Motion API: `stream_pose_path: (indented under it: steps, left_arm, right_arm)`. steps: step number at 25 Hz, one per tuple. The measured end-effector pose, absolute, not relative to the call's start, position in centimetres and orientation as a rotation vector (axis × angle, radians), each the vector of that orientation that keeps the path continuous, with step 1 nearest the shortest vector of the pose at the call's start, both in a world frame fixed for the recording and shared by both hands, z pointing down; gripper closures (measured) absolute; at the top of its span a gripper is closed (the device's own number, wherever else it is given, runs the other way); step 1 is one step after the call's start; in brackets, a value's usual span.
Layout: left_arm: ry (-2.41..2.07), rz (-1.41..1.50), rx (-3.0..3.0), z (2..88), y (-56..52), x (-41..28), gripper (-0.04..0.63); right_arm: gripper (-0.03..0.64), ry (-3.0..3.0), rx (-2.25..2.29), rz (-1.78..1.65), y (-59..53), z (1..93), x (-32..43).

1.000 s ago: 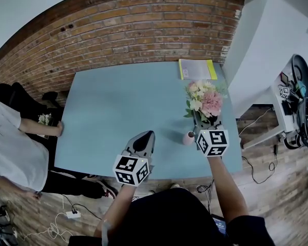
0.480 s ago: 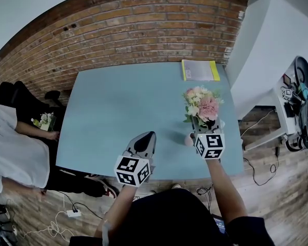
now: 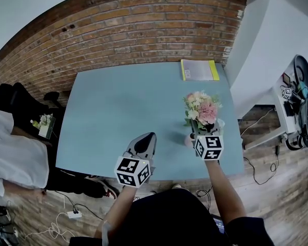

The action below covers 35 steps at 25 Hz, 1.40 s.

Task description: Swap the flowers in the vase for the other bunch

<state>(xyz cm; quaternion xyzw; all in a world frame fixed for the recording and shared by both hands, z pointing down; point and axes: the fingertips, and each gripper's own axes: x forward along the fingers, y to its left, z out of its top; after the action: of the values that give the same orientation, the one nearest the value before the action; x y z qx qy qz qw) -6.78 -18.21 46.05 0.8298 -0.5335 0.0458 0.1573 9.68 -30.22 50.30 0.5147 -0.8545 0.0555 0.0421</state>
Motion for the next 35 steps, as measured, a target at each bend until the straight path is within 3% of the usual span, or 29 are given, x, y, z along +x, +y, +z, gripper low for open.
stream_pose_path:
  steps: [14,25,35]
  left_arm:
    - [-1.481,0.15,2.385,46.7,-17.6,-6.3,0.589]
    - [-1.49,0.118,2.362,46.5,-17.4,-7.7,0.589]
    - [-1.484,0.098,2.366,46.3,-17.0,-8.0,0.589]
  right_arm:
    - [0.364,-2.599,1.519,0.309,-29.6,52.1,9.3]
    - [0.231,-2.594,1.516,0.431,-29.1,53.1,8.0]
    - [0.216,-2.592,1.516,0.433,-28.2,52.5,7.9]
